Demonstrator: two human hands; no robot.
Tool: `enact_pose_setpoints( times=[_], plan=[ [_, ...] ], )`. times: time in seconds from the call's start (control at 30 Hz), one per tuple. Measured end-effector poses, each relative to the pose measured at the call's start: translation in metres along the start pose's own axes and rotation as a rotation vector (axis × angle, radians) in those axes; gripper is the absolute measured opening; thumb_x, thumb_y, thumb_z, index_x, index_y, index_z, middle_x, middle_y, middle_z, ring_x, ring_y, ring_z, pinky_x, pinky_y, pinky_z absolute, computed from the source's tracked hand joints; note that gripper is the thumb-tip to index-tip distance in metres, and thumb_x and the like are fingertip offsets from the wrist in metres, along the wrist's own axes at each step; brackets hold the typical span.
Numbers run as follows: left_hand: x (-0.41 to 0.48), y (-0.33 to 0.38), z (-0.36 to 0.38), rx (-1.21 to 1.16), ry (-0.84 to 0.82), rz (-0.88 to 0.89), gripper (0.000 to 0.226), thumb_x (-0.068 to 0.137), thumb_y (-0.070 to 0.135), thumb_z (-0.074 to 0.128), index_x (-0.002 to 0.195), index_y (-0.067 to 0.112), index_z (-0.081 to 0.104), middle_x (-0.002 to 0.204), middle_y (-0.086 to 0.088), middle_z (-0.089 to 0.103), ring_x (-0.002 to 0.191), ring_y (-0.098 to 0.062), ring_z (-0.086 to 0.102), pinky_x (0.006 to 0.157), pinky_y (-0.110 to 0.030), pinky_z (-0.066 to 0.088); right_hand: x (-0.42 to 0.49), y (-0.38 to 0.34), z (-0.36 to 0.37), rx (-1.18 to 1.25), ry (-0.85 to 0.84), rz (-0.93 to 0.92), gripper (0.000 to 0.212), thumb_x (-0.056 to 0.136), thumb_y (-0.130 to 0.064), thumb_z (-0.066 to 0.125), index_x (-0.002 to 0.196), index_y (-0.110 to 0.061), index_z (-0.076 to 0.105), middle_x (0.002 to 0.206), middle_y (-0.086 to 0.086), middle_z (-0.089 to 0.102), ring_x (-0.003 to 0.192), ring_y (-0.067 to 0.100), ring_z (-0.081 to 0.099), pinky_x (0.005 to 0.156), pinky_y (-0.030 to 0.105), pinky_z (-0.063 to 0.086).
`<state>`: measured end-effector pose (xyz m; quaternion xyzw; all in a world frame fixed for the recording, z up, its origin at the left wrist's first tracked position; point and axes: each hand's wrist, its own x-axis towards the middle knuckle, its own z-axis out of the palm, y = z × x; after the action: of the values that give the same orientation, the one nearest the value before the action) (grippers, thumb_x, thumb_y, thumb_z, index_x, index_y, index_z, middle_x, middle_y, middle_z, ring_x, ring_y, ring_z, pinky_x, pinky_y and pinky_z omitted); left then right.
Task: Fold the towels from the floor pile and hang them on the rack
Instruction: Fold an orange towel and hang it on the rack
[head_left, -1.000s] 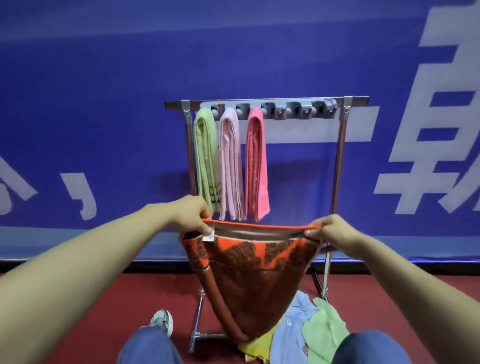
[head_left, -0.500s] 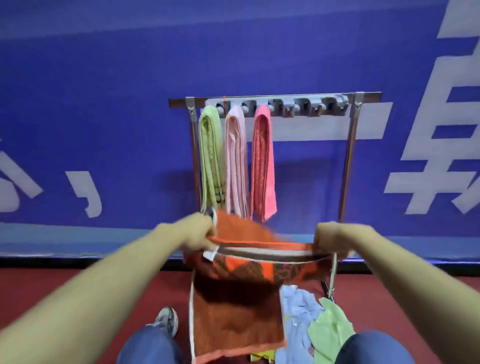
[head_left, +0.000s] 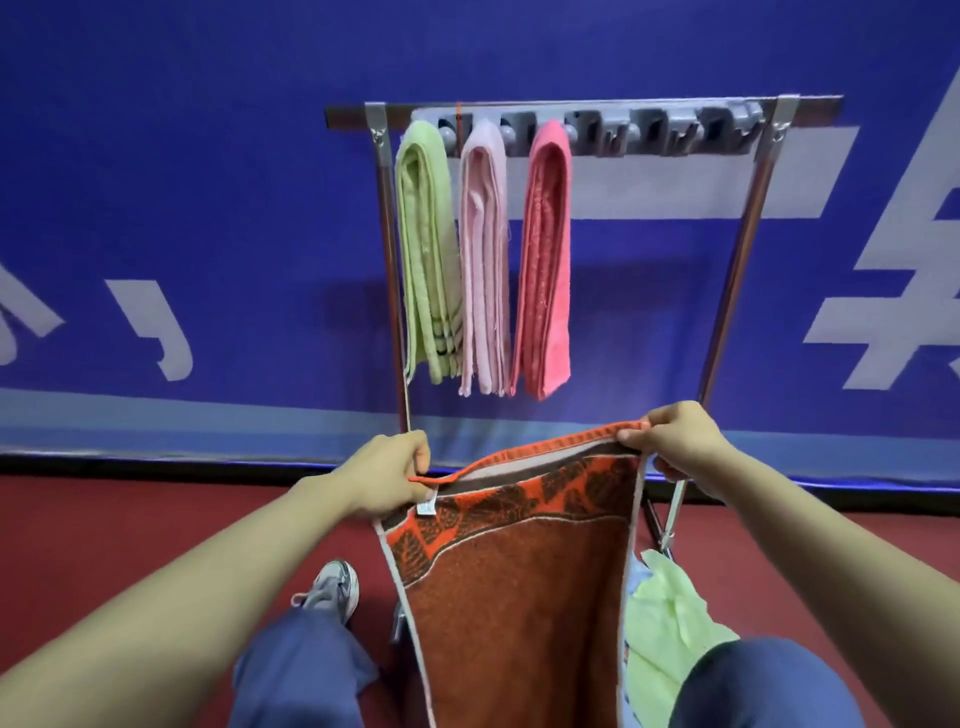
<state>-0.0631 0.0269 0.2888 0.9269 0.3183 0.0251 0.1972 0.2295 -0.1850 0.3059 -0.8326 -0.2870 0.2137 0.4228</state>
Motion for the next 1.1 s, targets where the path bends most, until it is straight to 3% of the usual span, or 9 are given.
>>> enact_pose_setpoints(
  times=[0.13, 0.23, 0.37, 0.57, 0.7, 0.83, 1.0, 1.03, 1.1],
  plan=[
    [0.004, -0.009, 0.034, -0.016, -0.053, 0.018, 0.039, 0.079, 0.022, 0.075, 0.082, 0.028, 0.037, 0.068, 0.008, 0.062, 0.065, -0.012, 0.055, 0.07, -0.036, 0.047, 0.012, 0.028, 0.031, -0.017, 0.053, 0.083, 0.042, 0.083, -0.024, 0.077, 0.054, -0.014, 0.049, 0.043, 0.005, 0.043, 0.038, 0.019, 0.038, 0.042, 0.022, 0.034],
    [0.011, -0.011, 0.06, -0.015, -0.11, 0.07, 0.034, 0.08, 0.019, 0.068, 0.085, 0.028, 0.036, 0.064, 0.008, 0.06, 0.063, -0.016, 0.055, 0.066, -0.036, 0.045, 0.022, 0.045, 0.055, 0.03, 0.083, 0.145, 0.042, 0.086, -0.023, 0.075, 0.054, -0.014, 0.049, 0.044, 0.007, 0.047, 0.036, 0.02, 0.043, 0.039, 0.02, 0.037],
    [0.026, -0.013, 0.101, -0.145, -0.164, 0.078, 0.03, 0.08, 0.011, 0.064, 0.089, 0.023, 0.038, 0.053, 0.013, 0.052, 0.05, -0.01, 0.041, 0.058, -0.034, 0.039, 0.039, 0.064, 0.091, 0.184, 0.072, 0.235, 0.023, 0.089, -0.017, 0.071, 0.075, -0.003, 0.06, 0.05, 0.013, 0.055, 0.032, 0.02, 0.056, 0.035, 0.023, 0.047],
    [0.058, -0.023, 0.172, -0.447, -0.084, -0.135, 0.034, 0.078, 0.006, 0.067, 0.084, 0.021, 0.037, 0.047, 0.012, 0.032, 0.049, -0.012, 0.024, 0.051, -0.028, 0.024, 0.045, 0.092, 0.167, 0.192, -0.195, 0.184, 0.018, 0.092, -0.007, 0.066, 0.077, 0.001, 0.062, 0.052, 0.007, 0.058, 0.036, 0.014, 0.058, 0.038, 0.022, 0.047],
    [0.075, -0.03, 0.205, -0.579, -0.097, -0.256, 0.032, 0.077, 0.009, 0.07, 0.088, 0.019, 0.042, 0.048, 0.014, 0.036, 0.048, -0.009, 0.028, 0.052, -0.026, 0.025, 0.035, 0.108, 0.208, 0.078, -0.304, 0.074, 0.018, 0.087, -0.003, 0.068, 0.074, 0.006, 0.06, 0.06, 0.014, 0.063, 0.046, 0.016, 0.065, 0.049, 0.031, 0.055],
    [0.086, -0.032, 0.224, -0.688, -0.14, -0.365, 0.04, 0.06, 0.036, 0.071, 0.087, 0.026, 0.042, 0.068, -0.003, 0.057, 0.059, -0.015, 0.042, 0.06, -0.032, 0.035, 0.03, 0.114, 0.228, -0.07, -0.379, -0.083, 0.009, 0.086, -0.015, 0.065, 0.08, -0.011, 0.071, 0.067, 0.005, 0.071, 0.063, 0.025, 0.069, 0.067, 0.042, 0.055],
    [0.102, -0.019, 0.23, -0.767, -0.183, -0.444, 0.056, 0.048, 0.049, 0.07, 0.091, 0.025, 0.045, 0.085, -0.007, 0.07, 0.07, -0.024, 0.058, 0.063, -0.036, 0.045, 0.033, 0.119, 0.233, -0.215, -0.341, -0.186, 0.015, 0.088, -0.008, 0.06, 0.095, -0.015, 0.072, 0.07, 0.0, 0.064, 0.068, 0.023, 0.065, 0.067, 0.031, 0.045],
    [0.104, -0.018, 0.23, -0.805, -0.193, -0.469, 0.054, 0.05, 0.046, 0.074, 0.092, 0.027, 0.046, 0.092, -0.007, 0.072, 0.076, -0.026, 0.064, 0.066, -0.039, 0.051, 0.037, 0.121, 0.232, -0.226, -0.334, -0.19, 0.015, 0.088, -0.009, 0.06, 0.095, -0.015, 0.072, 0.072, 0.0, 0.066, 0.069, 0.023, 0.066, 0.068, 0.032, 0.047],
    [0.106, -0.015, 0.224, -0.882, -0.229, -0.517, 0.044, 0.071, 0.022, 0.081, 0.098, 0.024, 0.046, 0.097, -0.008, 0.069, 0.078, -0.021, 0.064, 0.06, -0.032, 0.052, 0.042, 0.126, 0.231, -0.234, -0.327, -0.189, 0.015, 0.087, -0.01, 0.06, 0.094, -0.015, 0.073, 0.075, 0.003, 0.069, 0.069, 0.023, 0.066, 0.071, 0.035, 0.048]
  ],
)
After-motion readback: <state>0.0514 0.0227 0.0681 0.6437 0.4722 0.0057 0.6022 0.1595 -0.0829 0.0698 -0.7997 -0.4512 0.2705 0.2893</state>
